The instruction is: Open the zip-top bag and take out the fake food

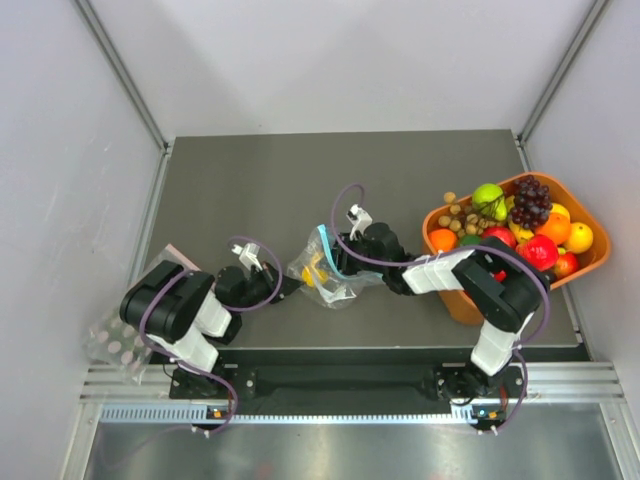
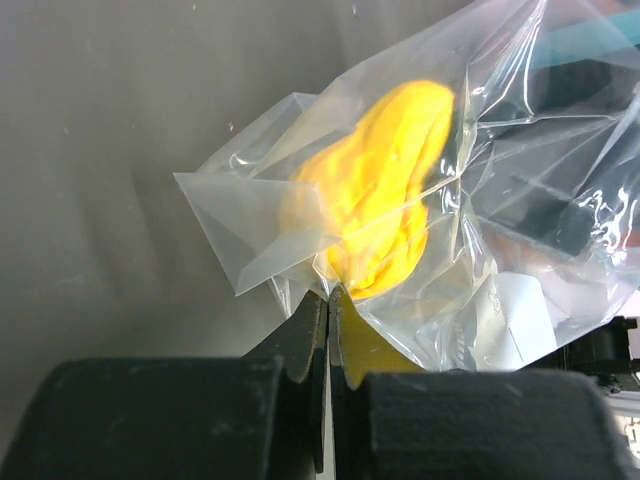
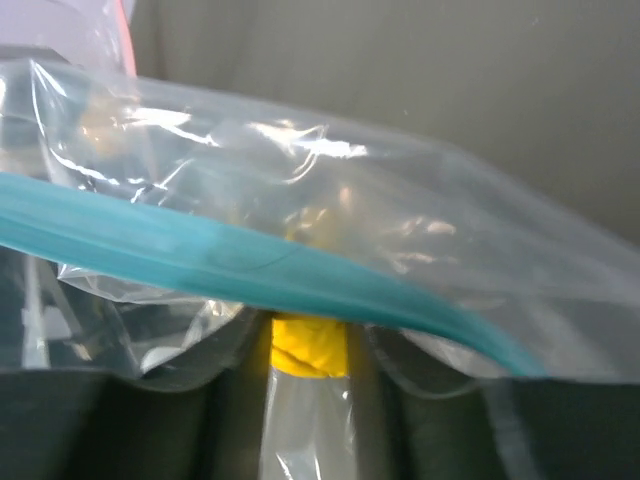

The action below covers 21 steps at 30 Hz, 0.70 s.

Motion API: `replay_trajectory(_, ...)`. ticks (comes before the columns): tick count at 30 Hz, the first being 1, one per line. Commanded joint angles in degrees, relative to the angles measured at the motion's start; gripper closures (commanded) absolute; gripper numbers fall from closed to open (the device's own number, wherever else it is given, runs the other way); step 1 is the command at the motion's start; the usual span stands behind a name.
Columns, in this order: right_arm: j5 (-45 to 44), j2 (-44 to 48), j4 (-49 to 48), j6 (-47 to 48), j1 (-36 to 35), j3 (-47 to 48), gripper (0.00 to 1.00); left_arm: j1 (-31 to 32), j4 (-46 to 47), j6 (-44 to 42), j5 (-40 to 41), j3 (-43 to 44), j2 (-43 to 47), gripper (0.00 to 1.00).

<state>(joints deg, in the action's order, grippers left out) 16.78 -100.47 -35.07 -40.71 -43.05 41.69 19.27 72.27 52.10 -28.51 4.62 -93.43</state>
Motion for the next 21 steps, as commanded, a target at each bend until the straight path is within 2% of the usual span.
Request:
replay_trajectory(1,2.9,0.0,-5.4,-0.4,-0.9,1.3,0.72,0.0,9.6,0.4,-1.6,1.4,-0.5,1.00)
replay_trajectory(3,3.1,-0.3,-5.8,-0.4,-1.0,1.3,0.80,0.1,9.5,0.5,-2.0,1.5,-0.7,1.00)
replay_trajectory(4,3.2,-0.3,-6.1,-0.4,-0.9,1.3,0.88,0.0,9.4,0.5,-2.1,1.7,-0.5,1.00)
replay_trajectory(7,3.2,-0.4,-6.9,-0.4,-1.0,0.8,0.97,0.1,8.2,-0.2,-2.0,1.8,0.4,1.00)
replay_trajectory(10,1.7,1.8,-5.7,0.9,-0.9,-0.3,1.00,0.0,3.0,-2.4,-0.6,1.8,3.8,1.00)
replay_trajectory(18,-4.6,12.1,2.5,5.6,-0.5,-4.2,1.00,0.0,-19.6,-8.9,4.0,4.2,16.9,1.00)
replay_trajectory(21,-6.8,16.3,4.8,6.9,-0.5,-6.1,1.00,-0.1,-24.8,-11.3,6.3,4.9,21.4,1.00)
